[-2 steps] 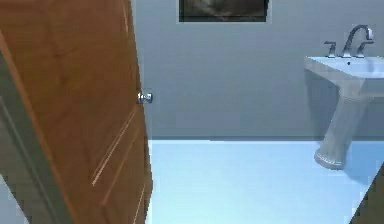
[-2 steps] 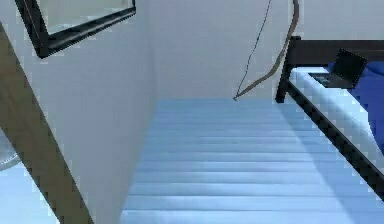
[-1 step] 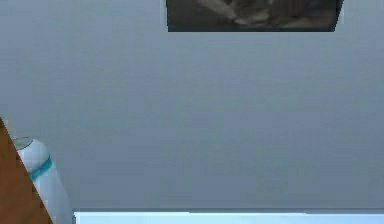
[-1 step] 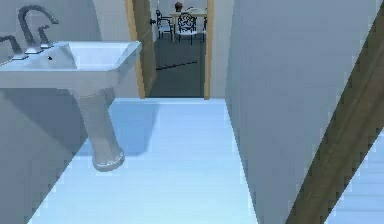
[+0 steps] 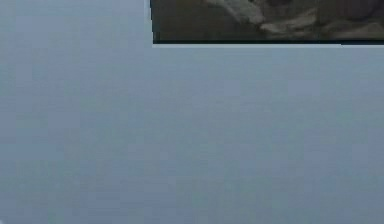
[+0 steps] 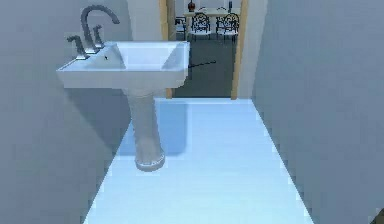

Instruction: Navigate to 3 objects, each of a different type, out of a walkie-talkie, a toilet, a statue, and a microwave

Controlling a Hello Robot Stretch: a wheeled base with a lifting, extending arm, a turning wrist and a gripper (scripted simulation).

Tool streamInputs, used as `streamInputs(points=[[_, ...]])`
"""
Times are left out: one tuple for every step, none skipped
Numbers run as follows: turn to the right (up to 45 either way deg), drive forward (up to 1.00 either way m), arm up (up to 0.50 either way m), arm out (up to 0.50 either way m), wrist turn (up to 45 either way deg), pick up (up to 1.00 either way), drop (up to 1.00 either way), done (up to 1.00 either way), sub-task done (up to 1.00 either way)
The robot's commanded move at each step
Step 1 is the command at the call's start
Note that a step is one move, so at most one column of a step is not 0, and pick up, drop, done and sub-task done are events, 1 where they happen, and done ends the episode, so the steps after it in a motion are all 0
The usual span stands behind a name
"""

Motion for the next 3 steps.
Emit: streamInputs(points=[[-39.0, 0.0, 0.0, 0.0, 0.0, 0.0, 0.0, 0.0, 0.0], [0.0, 0.5, 0.0, 0.0, 0.0, 0.0, 0.0, 0.0, 0.0], [-45.0, 0.0, 0.0, 0.0, 0.0, 0.0, 0.0, 0.0, 0.0]])
